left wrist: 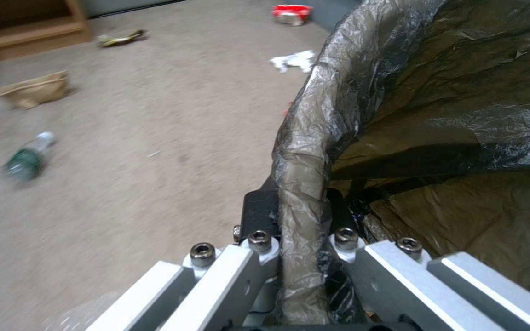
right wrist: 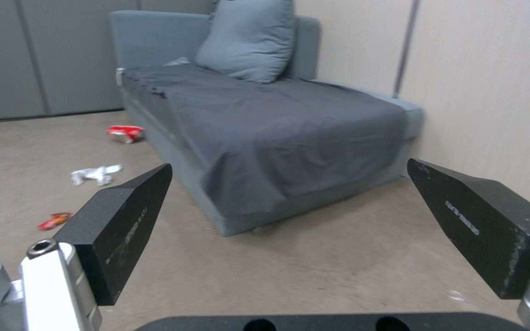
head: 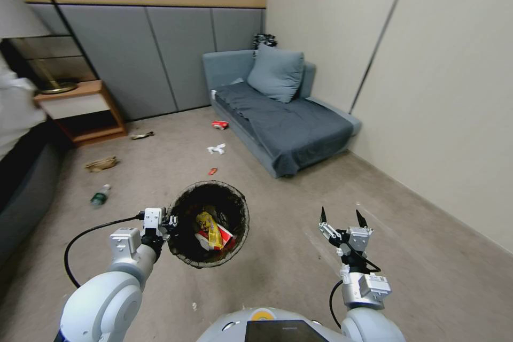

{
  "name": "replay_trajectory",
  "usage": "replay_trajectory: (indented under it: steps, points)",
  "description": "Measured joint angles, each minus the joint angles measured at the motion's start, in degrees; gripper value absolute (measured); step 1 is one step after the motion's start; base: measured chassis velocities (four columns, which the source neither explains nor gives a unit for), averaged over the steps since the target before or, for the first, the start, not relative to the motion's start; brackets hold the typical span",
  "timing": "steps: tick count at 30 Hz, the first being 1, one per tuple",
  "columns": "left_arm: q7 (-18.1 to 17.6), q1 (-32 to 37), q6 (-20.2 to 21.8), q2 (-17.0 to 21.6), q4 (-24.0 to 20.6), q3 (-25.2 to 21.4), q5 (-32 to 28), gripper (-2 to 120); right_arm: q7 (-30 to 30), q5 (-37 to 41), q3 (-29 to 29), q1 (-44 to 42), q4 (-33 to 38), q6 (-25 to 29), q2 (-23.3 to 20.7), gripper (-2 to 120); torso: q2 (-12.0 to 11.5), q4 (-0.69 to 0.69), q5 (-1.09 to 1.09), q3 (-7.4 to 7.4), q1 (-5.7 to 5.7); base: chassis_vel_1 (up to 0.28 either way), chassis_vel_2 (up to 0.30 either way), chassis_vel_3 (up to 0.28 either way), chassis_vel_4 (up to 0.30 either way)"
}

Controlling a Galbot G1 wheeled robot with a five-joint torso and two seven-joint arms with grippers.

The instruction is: Pick up the trash bin, then pick up the garbage from the floor and place it into the trash bin.

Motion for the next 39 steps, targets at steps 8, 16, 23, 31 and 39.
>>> replay_trajectory:
  steps: [8,16,23,31,39]
  points:
    - [0.0,0.2,0.0,-0.1,0.0,0.0,0.0,1,0.2,0.7,0.1,0.3,-0.1,-0.4,-0.3,100,0.0,0.00,0.00,0.00,0.00,0.096,0.097,0.097,0.096]
    - [0.0,0.4,0.0,-0.1,0.0,0.1,0.1,1,0.5,0.9,0.1,0.4,-0.2,-0.6,-0.5,100,0.0,0.01,0.00,0.00,0.00,0.097,0.105,0.102,0.090]
    - [0.0,0.7,0.0,-0.2,0.0,0.1,0.1,1,1.3,1.0,0.1,0.4,-0.2,-1.8,-0.6,100,0.0,0.00,0.00,0.00,0.00,0.050,0.044,0.041,0.047]
    - [0.1,1.1,0.0,-0.3,0.0,0.0,0.2,1,3.4,1.2,0.0,0.4,0.0,-3.6,-0.6,100,0.0,-0.01,0.00,0.00,-0.01,-0.005,0.005,0.008,-0.007]
    - [0.1,1.3,0.0,-0.4,0.0,-0.2,0.3,1,3.8,1.2,-0.2,0.6,0.1,-4.0,-0.6,100,0.0,-0.01,-0.01,0.00,0.00,-0.121,0.127,0.125,-0.118]
